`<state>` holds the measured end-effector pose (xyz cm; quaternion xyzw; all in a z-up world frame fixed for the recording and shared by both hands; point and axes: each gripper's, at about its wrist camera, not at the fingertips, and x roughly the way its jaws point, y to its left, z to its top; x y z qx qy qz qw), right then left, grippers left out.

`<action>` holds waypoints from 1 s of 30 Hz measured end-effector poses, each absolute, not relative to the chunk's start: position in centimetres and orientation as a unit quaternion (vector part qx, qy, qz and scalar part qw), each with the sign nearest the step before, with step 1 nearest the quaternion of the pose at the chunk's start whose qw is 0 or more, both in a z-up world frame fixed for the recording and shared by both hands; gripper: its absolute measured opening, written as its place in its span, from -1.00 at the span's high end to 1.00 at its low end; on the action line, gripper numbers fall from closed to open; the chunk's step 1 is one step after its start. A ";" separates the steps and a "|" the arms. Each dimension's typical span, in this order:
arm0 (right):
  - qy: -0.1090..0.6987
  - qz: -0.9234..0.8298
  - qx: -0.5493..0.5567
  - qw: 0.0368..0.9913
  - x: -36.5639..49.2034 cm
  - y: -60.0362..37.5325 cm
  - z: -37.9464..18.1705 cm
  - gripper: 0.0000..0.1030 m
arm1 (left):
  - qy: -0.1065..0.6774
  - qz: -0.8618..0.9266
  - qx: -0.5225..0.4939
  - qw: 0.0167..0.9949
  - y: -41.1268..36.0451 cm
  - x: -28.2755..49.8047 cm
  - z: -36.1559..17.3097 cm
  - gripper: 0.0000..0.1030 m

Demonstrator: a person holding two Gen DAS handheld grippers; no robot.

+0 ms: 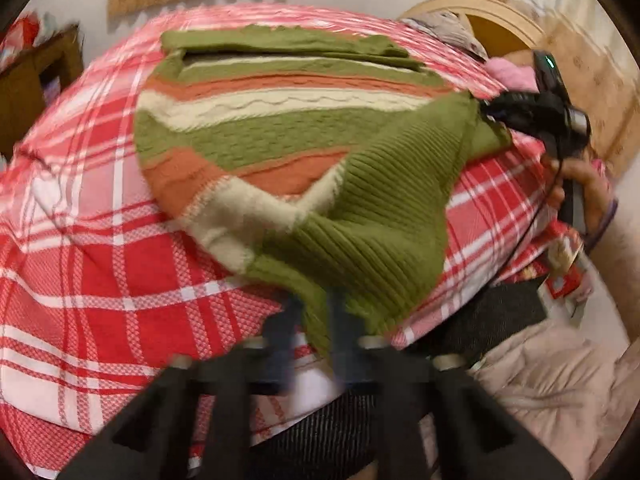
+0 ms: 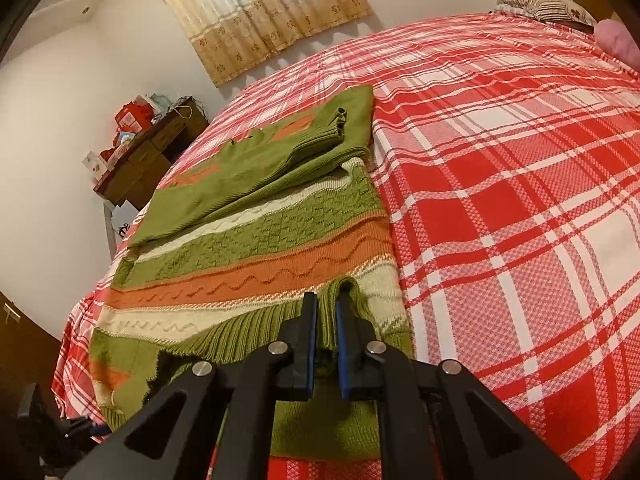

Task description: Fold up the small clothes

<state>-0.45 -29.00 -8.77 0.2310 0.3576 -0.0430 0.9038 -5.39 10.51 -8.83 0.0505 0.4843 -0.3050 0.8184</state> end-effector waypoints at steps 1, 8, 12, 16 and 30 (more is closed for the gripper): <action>0.358 -0.043 0.231 0.904 -0.4 -29.0 -8.8 0.84 | 0.492 -0.307 0.028 0.815 10.9 -4.8 -8.6 0.85; 0.354 -0.041 0.237 0.904 -0.4 -29.1 -8.9 0.84 | 0.461 -0.339 -0.027 0.820 10.1 -1.2 -4.4 0.86; 0.352 -0.039 0.243 0.903 -0.5 -29.3 -9.0 0.84 | 0.439 -0.330 -0.049 0.834 9.6 2.7 -1.7 0.86; 0.352 -0.039 0.245 0.903 -0.4 -29.4 -9.1 0.84 | 0.413 -0.276 -0.027 0.868 9.5 6.9 0.3 0.86; 0.355 -0.038 0.259 0.898 -0.1 -29.9 -9.2 0.84 | 0.497 -0.370 0.077 0.781 13.9 -0.7 -4.4 -0.14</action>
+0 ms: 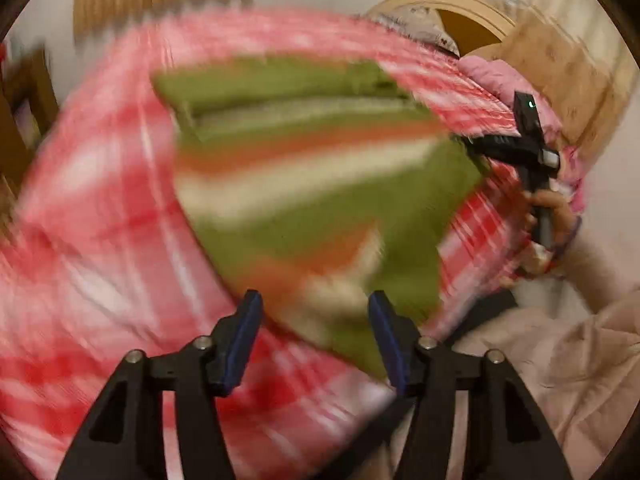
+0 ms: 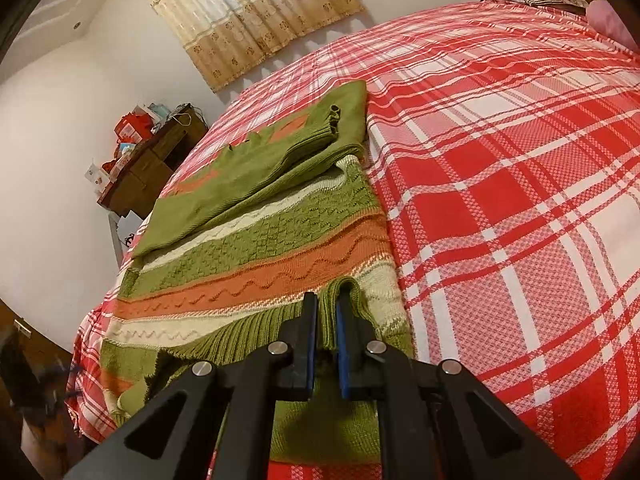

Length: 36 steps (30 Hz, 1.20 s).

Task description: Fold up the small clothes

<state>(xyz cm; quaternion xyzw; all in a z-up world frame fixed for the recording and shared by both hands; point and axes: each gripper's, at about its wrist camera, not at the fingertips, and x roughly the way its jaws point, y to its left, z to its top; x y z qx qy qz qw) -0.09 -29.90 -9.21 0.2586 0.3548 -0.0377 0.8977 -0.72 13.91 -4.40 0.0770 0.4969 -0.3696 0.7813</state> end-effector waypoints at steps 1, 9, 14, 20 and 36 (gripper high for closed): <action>0.355 -0.038 0.260 0.897 -0.2 -29.9 -9.2 0.84 | 0.504 -0.368 0.079 0.777 13.6 -1.4 -5.3 -0.14; 0.360 -0.037 0.250 0.898 -0.1 -29.8 -9.1 0.84 | 0.527 -0.369 0.011 0.765 10.9 -3.0 -9.0 -0.10; 0.356 -0.037 0.259 0.897 -0.2 -30.0 -9.2 0.83 | 0.545 -0.347 -0.012 0.763 10.6 -1.8 -8.4 0.91; 0.355 -0.036 0.260 0.897 -0.2 -30.0 -9.3 0.83 | 0.515 -0.352 -0.054 0.780 9.6 1.4 -4.8 0.91; 0.351 -0.040 0.271 0.895 -0.5 -30.0 -9.3 0.83 | 0.443 -0.270 -0.010 0.855 11.5 11.8 0.0 0.85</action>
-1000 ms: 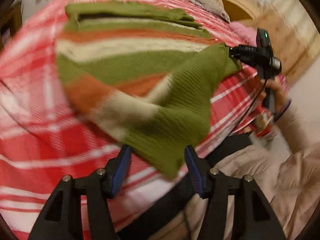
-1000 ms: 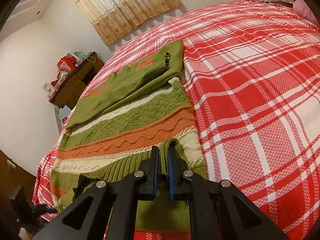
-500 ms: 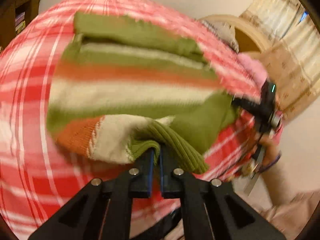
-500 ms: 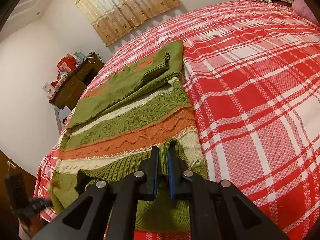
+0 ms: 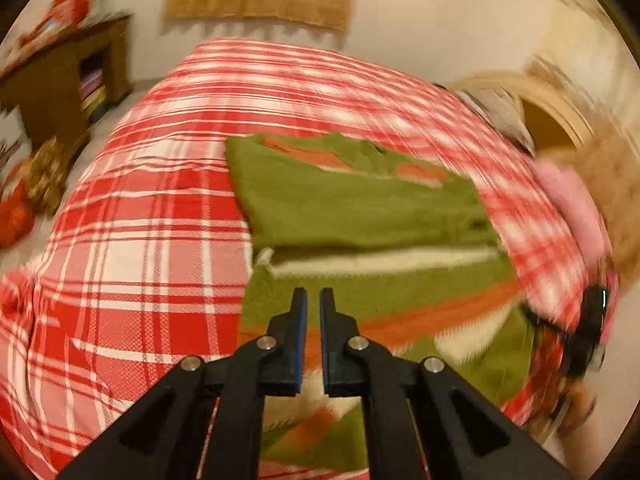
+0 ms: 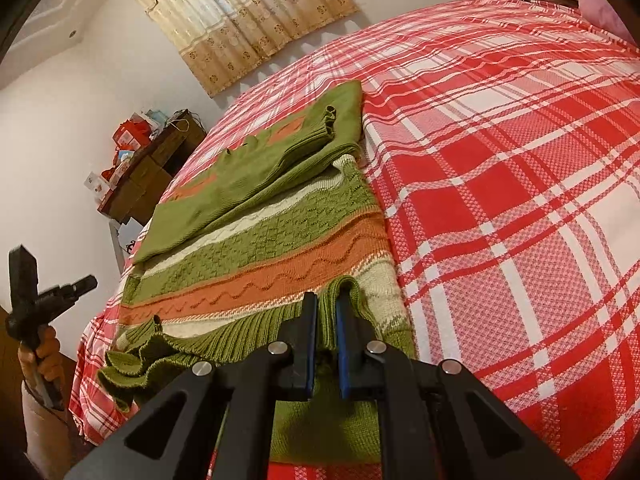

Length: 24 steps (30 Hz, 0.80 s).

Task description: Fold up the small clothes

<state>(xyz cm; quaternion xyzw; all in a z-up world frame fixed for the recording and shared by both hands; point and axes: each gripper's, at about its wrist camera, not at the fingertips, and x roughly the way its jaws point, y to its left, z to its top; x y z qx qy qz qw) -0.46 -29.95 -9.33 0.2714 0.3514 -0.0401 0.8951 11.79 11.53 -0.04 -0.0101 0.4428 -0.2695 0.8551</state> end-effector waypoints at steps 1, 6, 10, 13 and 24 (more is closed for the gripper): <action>0.351 -0.040 0.272 0.895 -0.5 -29.9 -9.3 0.83 | 0.444 -0.294 0.010 0.846 11.2 11.1 -0.6 0.76; 0.353 -0.041 0.275 0.893 -0.3 -30.0 -9.3 0.83 | 0.401 -0.379 0.157 0.819 6.0 6.9 -3.1 -0.11; 0.356 -0.043 0.272 0.893 -0.1 -30.0 -9.3 0.83 | 0.389 -0.405 0.222 0.797 2.8 5.7 -4.9 -0.24; 0.358 -0.044 0.269 0.893 0.0 -30.0 -9.2 0.83 | 0.405 -0.383 0.239 0.795 2.2 6.5 -6.2 -0.30; 0.349 -0.024 0.310 0.884 -0.3 -30.6 -8.9 0.81 | 0.385 -0.380 0.224 0.811 1.8 4.4 -5.7 0.79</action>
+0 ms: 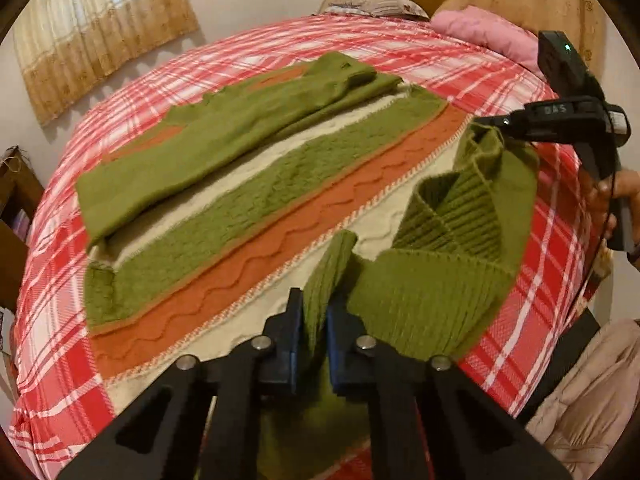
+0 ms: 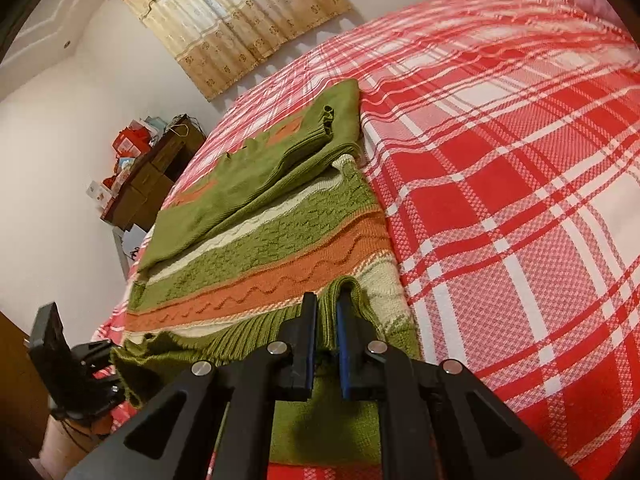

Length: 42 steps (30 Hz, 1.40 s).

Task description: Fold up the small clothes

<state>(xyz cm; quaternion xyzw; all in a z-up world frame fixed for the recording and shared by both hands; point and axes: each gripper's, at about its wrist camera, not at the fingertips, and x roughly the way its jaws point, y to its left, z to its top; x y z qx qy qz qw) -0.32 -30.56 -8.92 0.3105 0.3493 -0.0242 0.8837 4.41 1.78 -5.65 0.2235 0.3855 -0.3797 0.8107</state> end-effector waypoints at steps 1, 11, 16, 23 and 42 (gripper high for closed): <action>0.337 -0.013 0.318 0.886 -0.6 -30.7 -8.4 0.81 | 0.388 -0.374 0.197 0.819 2.5 5.1 -5.2 0.80; 0.221 -0.005 0.292 0.930 -4.7 -32.3 -2.5 -0.58 | 0.415 -0.288 -0.038 0.862 11.3 11.0 -4.2 0.81; 0.301 0.007 0.187 0.935 -2.4 -29.1 -4.2 -0.58 | 0.425 -0.301 -0.011 0.854 9.8 10.6 -5.6 0.77; 0.373 -0.017 0.052 0.926 1.8 -25.7 -7.4 -0.58 | 0.429 -0.308 0.010 0.849 9.4 10.4 -6.2 0.15; 0.341 -0.023 0.062 0.938 0.6 -24.0 -4.5 0.76 | 0.387 -0.287 -0.022 0.876 10.3 9.3 -4.0 0.80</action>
